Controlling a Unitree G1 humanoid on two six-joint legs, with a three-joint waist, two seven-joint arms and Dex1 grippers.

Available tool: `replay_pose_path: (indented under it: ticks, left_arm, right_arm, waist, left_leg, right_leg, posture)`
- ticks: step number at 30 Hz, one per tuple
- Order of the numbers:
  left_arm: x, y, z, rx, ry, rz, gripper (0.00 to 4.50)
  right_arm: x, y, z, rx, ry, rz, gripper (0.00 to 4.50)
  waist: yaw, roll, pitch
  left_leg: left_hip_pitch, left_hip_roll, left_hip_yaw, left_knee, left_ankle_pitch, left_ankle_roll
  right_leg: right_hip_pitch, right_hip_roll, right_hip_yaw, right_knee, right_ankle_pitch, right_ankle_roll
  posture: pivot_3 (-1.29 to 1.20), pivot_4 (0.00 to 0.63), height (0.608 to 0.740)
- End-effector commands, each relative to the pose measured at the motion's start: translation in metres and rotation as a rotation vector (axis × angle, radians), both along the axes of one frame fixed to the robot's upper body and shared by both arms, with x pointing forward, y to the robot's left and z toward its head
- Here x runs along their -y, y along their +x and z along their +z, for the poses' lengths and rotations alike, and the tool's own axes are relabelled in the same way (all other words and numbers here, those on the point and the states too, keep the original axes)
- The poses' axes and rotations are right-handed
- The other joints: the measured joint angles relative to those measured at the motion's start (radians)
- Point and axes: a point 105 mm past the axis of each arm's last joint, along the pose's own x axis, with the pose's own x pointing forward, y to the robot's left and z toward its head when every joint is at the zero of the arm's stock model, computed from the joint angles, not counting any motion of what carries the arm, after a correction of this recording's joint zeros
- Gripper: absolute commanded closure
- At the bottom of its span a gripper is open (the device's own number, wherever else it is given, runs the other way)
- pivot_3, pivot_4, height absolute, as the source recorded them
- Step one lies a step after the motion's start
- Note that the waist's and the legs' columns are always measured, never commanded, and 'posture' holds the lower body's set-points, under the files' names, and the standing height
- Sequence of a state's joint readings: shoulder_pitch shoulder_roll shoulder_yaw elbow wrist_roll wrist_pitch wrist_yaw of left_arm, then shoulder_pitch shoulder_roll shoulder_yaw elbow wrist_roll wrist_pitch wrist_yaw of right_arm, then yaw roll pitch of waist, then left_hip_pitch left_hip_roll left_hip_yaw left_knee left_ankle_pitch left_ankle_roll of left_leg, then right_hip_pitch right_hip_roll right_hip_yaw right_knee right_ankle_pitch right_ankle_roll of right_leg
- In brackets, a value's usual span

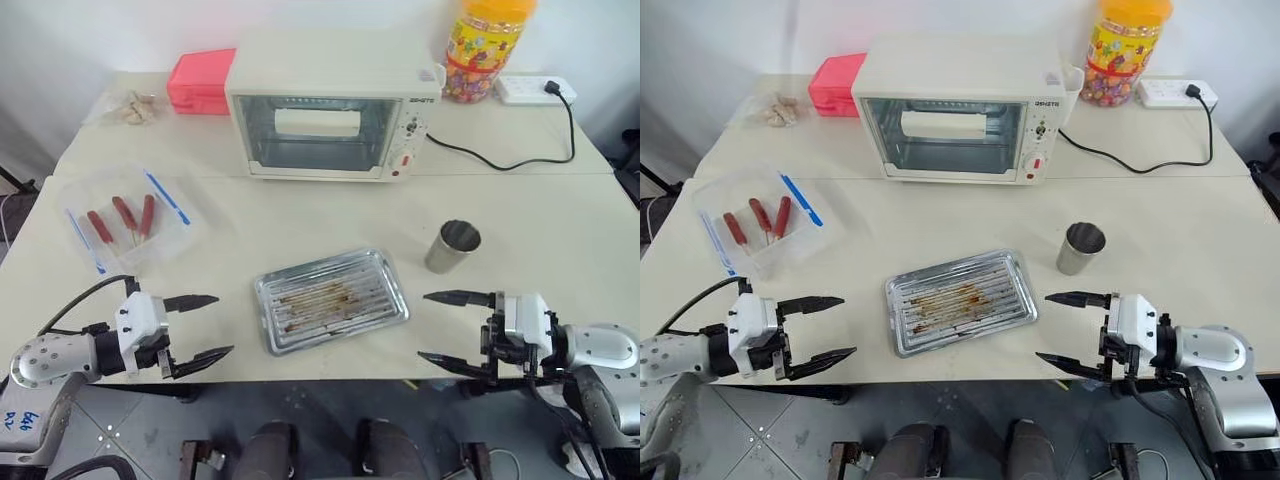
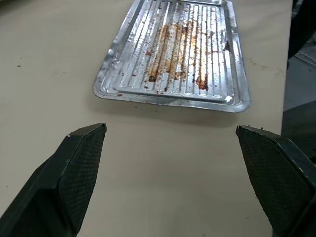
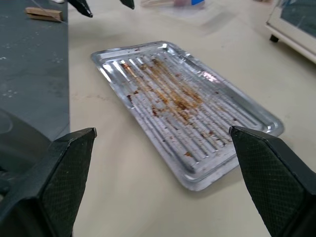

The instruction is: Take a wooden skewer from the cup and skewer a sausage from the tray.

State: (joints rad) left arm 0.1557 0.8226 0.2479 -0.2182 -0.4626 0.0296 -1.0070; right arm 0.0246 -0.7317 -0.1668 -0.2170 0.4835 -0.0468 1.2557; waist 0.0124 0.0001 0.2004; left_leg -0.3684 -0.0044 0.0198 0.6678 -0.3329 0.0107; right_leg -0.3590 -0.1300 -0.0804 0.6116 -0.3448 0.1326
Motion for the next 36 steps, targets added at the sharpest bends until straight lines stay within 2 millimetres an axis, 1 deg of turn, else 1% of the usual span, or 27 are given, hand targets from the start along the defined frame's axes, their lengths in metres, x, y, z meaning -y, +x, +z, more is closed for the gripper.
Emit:
replay_pose_path:
  ticks: [1, 2, 7, 9, 12, 14, 16, 18, 21, 22, 23, 25, 27, 30, 34, 36]
  left_arm:
    - [-0.003, 0.007, 0.011, 0.09, 0.015, 0.05, 0.03]
    - [-0.003, 0.008, 0.012, 0.098, 0.011, 0.065, 0.03]
    - [-0.002, 0.014, 0.023, 0.105, -0.174, 0.209, 0.03]
    - [-0.004, 0.015, 0.027, 0.137, -0.254, 0.298, 0.03]
    - [-0.015, 0.017, 0.028, 0.208, -0.348, 0.523, 0.03]
    - [-0.021, 0.017, 0.028, 0.24, -0.386, 0.622, 0.03]
    - [-0.025, 0.014, 0.026, 0.27, -0.433, 0.728, 0.03]
    - [-0.031, 0.011, 0.019, 0.279, -0.482, 0.853, 0.03]
    - [-0.027, 0.01, 0.013, 0.248, -0.528, 0.88, 0.03]
    - [-0.024, 0.009, 0.009, 0.239, -0.536, 0.891, 0.03]
    - [-0.026, 0.009, 0.005, 0.241, -0.541, 0.933, 0.03]
    - [-0.032, 0.006, -0.001, 0.242, -0.569, 1.029, 0.03]
    - [-0.037, 0.004, -0.004, 0.233, -0.621, 1.109, 0.03]
    - [-0.04, 0.002, -0.005, 0.237, -0.657, 1.162, 0.03]
    - [-0.046, -0.001, -0.006, 0.25, -0.651, 1.219, 0.03]
    - [-0.049, -0.002, -0.006, 0.264, -0.635, 1.245, 0.03]
  right_arm:
    - [0.0, 0.001, 0.009, 0.054, 0.029, -0.016, 0.0]
    - [0.0, 0.002, 0.009, 0.058, 0.033, -0.023, 0.0]
    - [0.006, 0.008, 0.005, 0.063, 0.067, -0.11, 0.0]
    - [0.014, 0.012, 0.004, 0.063, 0.1, -0.197, 0.0]
    - [0.034, 0.021, 0.002, 0.043, 0.19, -0.409, 0.0]
    - [0.043, 0.023, -0.001, 0.035, 0.22, -0.489, 0.0]
    - [0.054, 0.025, -0.004, 0.037, 0.285, -0.612, 0.0]
    - [0.065, 0.025, -0.009, 0.04, 0.356, -0.747, 0.0]
    - [0.071, 0.022, -0.017, 0.038, 0.379, -0.825, 0.0]
    - [0.076, 0.021, -0.021, 0.04, 0.389, -0.877, 0.0]
    - [0.083, 0.021, -0.025, 0.038, 0.421, -0.942, 0.0]
    - [0.091, 0.02, -0.033, 0.044, 0.445, -1.025, 0.0]
    - [0.092, 0.022, -0.035, 0.05, 0.466, -1.046, 0.0]
    - [0.09, 0.025, -0.037, 0.055, 0.495, -1.061, 0.0]
    - [0.084, 0.032, -0.041, 0.05, 0.5, -1.064, 0.0]
    - [0.086, 0.033, -0.042, 0.051, 0.509, -1.088, 0.0]
  waist:
    - [0.001, 0.0, 0.0]
    - [0.001, 0.0, 0.0]
    - [0.006, 0.0, 0.0]
    - [0.009, 0.0, 0.0]
    - [0.011, 0.0, 0.0]
    - [0.012, -0.001, 0.0]
    - [0.012, -0.001, -0.001]
    - [0.013, -0.002, -0.001]
    - [0.013, -0.002, -0.001]
    - [0.013, -0.002, -0.001]
    - [0.013, -0.002, -0.001]
    - [0.012, -0.002, -0.002]
    - [0.012, -0.003, -0.002]
    - [0.011, -0.003, -0.002]
    - [0.01, -0.002, -0.002]
    - [0.01, -0.002, -0.002]
  left_leg:
    - [0.0, 0.0, 0.0, 0.0, 0.0, 0.0]
    - [0.0, 0.0, 0.0, 0.0, 0.0, 0.0]
    - [-0.001, -0.001, 0.0, 0.0, 0.0, 0.0]
    - [-0.001, -0.001, -0.001, 0.0, 0.0, 0.0]
    - [-0.001, -0.001, -0.001, 0.0, 0.0, 0.0]
    - [-0.001, -0.001, -0.001, 0.001, 0.0, 0.0]
    - [-0.001, -0.001, 0.0, 0.002, 0.0, 0.0]
    - [0.0, -0.001, 0.0, 0.002, 0.0, 0.0]
    - [0.0, -0.001, 0.0, 0.001, 0.0, 0.0]
    - [0.0, -0.001, 0.0, 0.001, 0.0, 0.0]
    - [0.0, -0.001, 0.001, 0.001, 0.0, 0.0]
    - [0.0, -0.001, 0.001, 0.001, 0.0, 0.0]
    - [0.0, -0.001, 0.001, 0.001, 0.0, 0.0]
    - [0.0, -0.001, 0.001, 0.0, 0.0, 0.0]
    - [0.0, -0.001, 0.002, 0.0, 0.0, 0.0]
    - [0.0, -0.001, 0.002, 0.0, 0.0, 0.0]
  right_leg:
    - [0.0, 0.0, 0.0, 0.0, 0.0, 0.0]
    - [0.0, 0.0, 0.0, 0.001, 0.0, 0.0]
    - [0.0, -0.001, 0.0, 0.0, 0.0, 0.0]
    - [0.0, -0.001, 0.0, 0.0, 0.0, 0.0]
    - [0.0, -0.002, 0.0, 0.001, 0.0, 0.0]
    - [0.0, -0.001, 0.0, 0.001, 0.0, 0.0]
    - [0.0, 0.0, 0.0, 0.002, 0.0, 0.0]
    - [0.001, 0.0, 0.0, 0.002, 0.0, 0.0]
    - [0.0, 0.0, 0.001, 0.002, 0.0, 0.0]
    - [0.0, 0.0, 0.001, 0.002, 0.0, 0.0]
    - [0.0, 0.0, 0.001, 0.002, 0.0, 0.0]
    - [0.0, -0.001, 0.002, 0.001, 0.0, 0.0]
    - [0.0, 0.0, 0.002, 0.001, 0.0, 0.0]
    - [-0.001, 0.0, 0.003, 0.001, 0.0, 0.0]
    - [-0.001, 0.0, 0.003, 0.001, 0.0, 0.0]
    - [-0.002, 0.0, 0.004, 0.001, 0.0, 0.0]
  posture:
    - [0.0, 0.15, 0.74]
    - [0.0, 0.15, 0.74]
    - [0.0, 0.15, 0.74]
    - [0.0, 0.15, 0.74]
    - [0.0, 0.15, 0.74]
    - [0.0, 0.15, 0.74]
    - [0.0, 0.15, 0.74]
    - [0.0, 0.15, 0.74]
    - [0.0, 0.15, 0.74]
    - [0.0, 0.15, 0.74]
    - [0.0, 0.15, 0.74]
    - [0.0, 0.15, 0.74]
    - [0.0, 0.15, 0.74]
    - [0.0, 0.15, 0.74]
    - [0.0, 0.15, 0.74]
    - [0.0, 0.15, 0.74]
